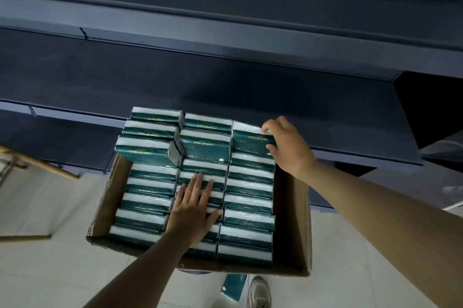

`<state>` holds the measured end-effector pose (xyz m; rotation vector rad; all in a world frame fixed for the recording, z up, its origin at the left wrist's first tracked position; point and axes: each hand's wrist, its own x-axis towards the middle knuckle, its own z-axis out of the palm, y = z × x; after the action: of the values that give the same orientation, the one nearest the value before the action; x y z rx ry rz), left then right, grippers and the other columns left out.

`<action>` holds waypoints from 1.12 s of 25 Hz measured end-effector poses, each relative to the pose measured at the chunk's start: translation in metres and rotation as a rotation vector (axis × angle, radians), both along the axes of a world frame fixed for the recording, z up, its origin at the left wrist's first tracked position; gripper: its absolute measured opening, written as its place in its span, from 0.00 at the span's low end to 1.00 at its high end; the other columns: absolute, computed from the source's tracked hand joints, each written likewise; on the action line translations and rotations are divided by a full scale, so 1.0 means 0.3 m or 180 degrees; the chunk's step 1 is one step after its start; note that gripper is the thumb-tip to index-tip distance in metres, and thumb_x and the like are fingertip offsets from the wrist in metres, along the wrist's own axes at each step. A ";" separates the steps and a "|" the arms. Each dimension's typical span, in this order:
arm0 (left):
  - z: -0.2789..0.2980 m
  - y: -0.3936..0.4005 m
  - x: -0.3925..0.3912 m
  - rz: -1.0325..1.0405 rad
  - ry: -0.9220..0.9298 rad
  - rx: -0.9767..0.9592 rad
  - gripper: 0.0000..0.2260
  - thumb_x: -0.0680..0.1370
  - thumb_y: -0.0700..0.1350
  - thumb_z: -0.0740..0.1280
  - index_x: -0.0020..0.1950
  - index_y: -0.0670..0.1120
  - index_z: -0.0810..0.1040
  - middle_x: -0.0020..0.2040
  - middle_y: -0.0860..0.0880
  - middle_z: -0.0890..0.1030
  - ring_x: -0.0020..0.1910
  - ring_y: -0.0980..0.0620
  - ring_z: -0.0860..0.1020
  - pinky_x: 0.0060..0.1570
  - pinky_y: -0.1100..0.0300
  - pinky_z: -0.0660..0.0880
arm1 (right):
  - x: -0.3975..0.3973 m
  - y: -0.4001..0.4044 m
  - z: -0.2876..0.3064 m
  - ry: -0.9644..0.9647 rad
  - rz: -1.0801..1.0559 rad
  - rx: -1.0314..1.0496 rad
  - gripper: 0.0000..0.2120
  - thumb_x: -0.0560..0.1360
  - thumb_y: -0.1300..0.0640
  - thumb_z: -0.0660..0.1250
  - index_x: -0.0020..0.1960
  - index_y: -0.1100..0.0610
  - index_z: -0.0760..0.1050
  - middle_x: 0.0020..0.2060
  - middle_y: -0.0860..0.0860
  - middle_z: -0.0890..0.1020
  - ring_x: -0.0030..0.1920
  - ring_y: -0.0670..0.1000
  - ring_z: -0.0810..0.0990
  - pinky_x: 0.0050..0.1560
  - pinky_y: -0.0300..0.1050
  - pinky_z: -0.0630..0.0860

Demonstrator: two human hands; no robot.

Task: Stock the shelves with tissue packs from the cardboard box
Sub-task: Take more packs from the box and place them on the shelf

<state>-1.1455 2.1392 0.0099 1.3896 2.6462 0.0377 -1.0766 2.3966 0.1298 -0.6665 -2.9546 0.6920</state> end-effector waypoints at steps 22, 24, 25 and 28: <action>1.461 0.308 -0.007 -0.0588 0.1616 0.2301 0.25 0.66 0.59 0.75 0.52 0.41 0.79 0.44 0.44 0.79 0.45 0.42 0.78 0.40 0.51 0.76 | 0.382 -0.118 1.333 0.1565 -0.0154 0.0742 0.13 0.76 0.61 0.66 0.58 0.52 0.71 0.53 0.45 0.69 0.36 0.34 0.65 0.47 0.43 0.69; 1.624 0.357 -0.007 -0.0547 0.1730 0.2590 0.27 0.66 0.60 0.74 0.55 0.41 0.77 0.47 0.45 0.79 0.48 0.42 0.77 0.42 0.50 0.74 | 0.396 -0.109 1.467 0.1726 -0.0138 0.0837 0.13 0.76 0.61 0.66 0.58 0.52 0.72 0.53 0.46 0.70 0.36 0.34 0.65 0.47 0.42 0.68; 1.687 0.387 -0.017 -0.0537 0.1784 0.2738 0.28 0.67 0.60 0.73 0.57 0.42 0.76 0.49 0.45 0.78 0.50 0.42 0.76 0.44 0.50 0.73 | 0.396 -0.098 1.520 0.1794 -0.0119 0.0869 0.12 0.76 0.61 0.66 0.58 0.52 0.72 0.53 0.46 0.70 0.36 0.35 0.65 0.48 0.40 0.67; 1.854 0.493 -0.061 -0.0557 0.1981 0.3040 0.31 0.65 0.62 0.73 0.59 0.42 0.75 0.52 0.45 0.77 0.52 0.43 0.75 0.46 0.50 0.73 | 0.365 -0.031 1.646 0.1915 -0.0053 0.1026 0.12 0.76 0.60 0.66 0.58 0.52 0.73 0.55 0.47 0.71 0.36 0.35 0.65 0.48 0.38 0.65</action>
<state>-1.1639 2.2871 0.5662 2.1707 3.1205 1.1570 -0.9669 2.3873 0.6237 -0.3695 -2.4145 0.3206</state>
